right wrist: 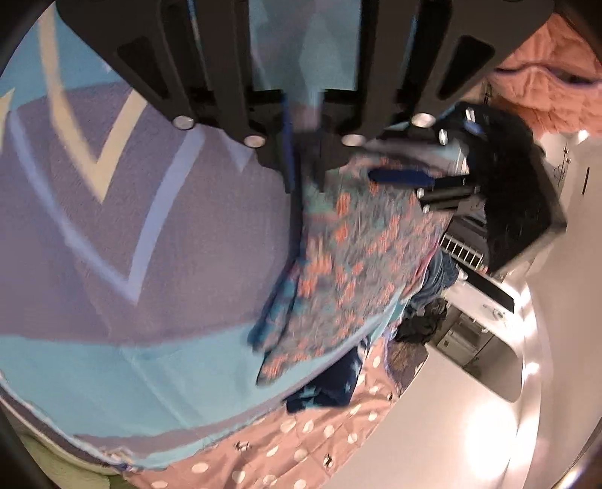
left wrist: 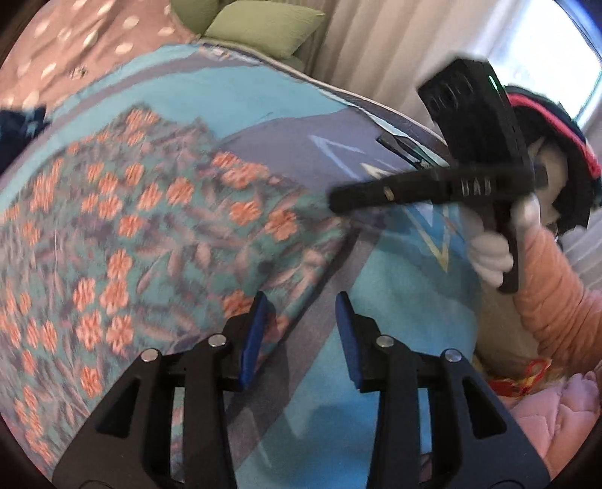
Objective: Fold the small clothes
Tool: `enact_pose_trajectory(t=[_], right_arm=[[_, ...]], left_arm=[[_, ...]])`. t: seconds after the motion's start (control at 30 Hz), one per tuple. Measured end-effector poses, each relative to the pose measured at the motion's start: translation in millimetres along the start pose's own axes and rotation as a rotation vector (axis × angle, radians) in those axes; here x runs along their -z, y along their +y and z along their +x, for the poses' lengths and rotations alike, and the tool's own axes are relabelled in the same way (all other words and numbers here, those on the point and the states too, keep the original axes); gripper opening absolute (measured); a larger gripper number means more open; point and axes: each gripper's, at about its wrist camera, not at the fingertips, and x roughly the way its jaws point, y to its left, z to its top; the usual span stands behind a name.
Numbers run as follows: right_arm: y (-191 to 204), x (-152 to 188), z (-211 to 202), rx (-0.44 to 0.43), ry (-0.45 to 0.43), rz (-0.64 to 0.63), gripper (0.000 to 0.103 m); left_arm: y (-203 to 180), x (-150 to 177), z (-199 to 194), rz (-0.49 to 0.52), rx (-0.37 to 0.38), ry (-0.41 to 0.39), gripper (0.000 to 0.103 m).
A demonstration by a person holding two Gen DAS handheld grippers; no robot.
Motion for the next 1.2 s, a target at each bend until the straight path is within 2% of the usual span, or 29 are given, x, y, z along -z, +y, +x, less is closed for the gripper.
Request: enact_pose_trajectory(t=[0.07, 0.1, 0.17, 0.23, 0.27, 0.33, 0.4, 0.47, 0.57, 0.6, 0.63, 0.7, 0.73, 0.8, 0.87, 0.9, 0.97, 1.0, 1.07, 1.1, 1.13, 1.2], right_arm=[[-1, -17, -2, 0.01, -0.026, 0.005, 0.039], [-1, -29, 1, 0.028, -0.027, 0.001, 0.039], [-3, -53, 11, 0.077, -0.02, -0.001, 0.039], [-7, -75, 25, 0.065, 0.002, 0.017, 0.039], [-9, -83, 31, 0.062, 0.014, 0.026, 0.039], [-14, -105, 53, 0.076, 0.063, 0.037, 0.039], [-21, -121, 76, 0.109, 0.114, 0.055, 0.039], [-28, -128, 95, 0.097, 0.174, 0.09, 0.04], [-27, -134, 115, 0.05, 0.2, 0.108, 0.04], [-22, -137, 120, 0.066, 0.185, 0.092, 0.016], [-17, -141, 123, 0.111, 0.169, 0.078, 0.005], [-3, -148, 115, 0.137, 0.095, 0.044, 0.003], [2, -152, 110, 0.137, 0.074, 0.026, 0.003], [1, -154, 110, 0.185, 0.089, 0.008, 0.003], [-14, -151, 119, 0.235, 0.134, 0.032, 0.003], [-27, -146, 122, 0.222, 0.152, 0.057, 0.004], [-35, -139, 112, 0.154, 0.127, 0.098, 0.005], [-37, -137, 105, 0.147, 0.122, 0.116, 0.011], [-37, -131, 85, 0.17, 0.094, 0.111, 0.017], [-35, -126, 73, 0.181, 0.077, 0.088, 0.022], [-35, -121, 63, 0.183, 0.07, 0.074, 0.022], [-38, -107, 46, 0.181, 0.067, 0.078, 0.023]], left_arm=[[-13, -6, 4, 0.044, -0.008, -0.008, 0.047], [-20, -11, 7, 0.07, -0.024, -0.01, 0.049], [-27, -18, 14, 0.102, -0.047, -0.007, 0.049], [-31, -25, 24, 0.113, -0.044, 0.0, 0.048], [-31, -27, 29, 0.11, -0.041, 0.008, 0.045], [-29, -30, 37, 0.101, -0.053, 0.015, 0.024], [-23, -32, 39, 0.077, -0.057, 0.017, 0.015], [-13, -33, 35, 0.029, -0.006, 0.012, 0.008], [-13, -32, 35, 0.027, 0.027, 0.01, 0.005], [-15, -32, 37, 0.033, 0.043, 0.011, 0.005], [-15, -32, 37, 0.034, 0.066, 0.014, 0.0], [-21, -34, 44, 0.037, 0.155, 0.038, 0.0], [-25, -34, 47, 0.05, 0.149, 0.04, 0.0], [-33, -35, 53, 0.087, 0.125, 0.041, 0.0], [-33, -36, 51, 0.064, 0.151, 0.036, 0.0], [-31, -37, 46, 0.056, 0.168, 0.025, 0.0], [-30, -36, 34, 0.06, 0.165, -0.005, 0.0], [-29, -36, 28, 0.065, 0.153, -0.024, 0.003], [-29, -33, 11, 0.077, 0.108, -0.068, 0.021], [-26, -32, 5, 0.085, 0.054, -0.091, 0.042], [-23, -33, 3, 0.095, 0.023, -0.101, 0.05], [-25, -25, 10, 0.111, -0.008, -0.081, 0.05]])
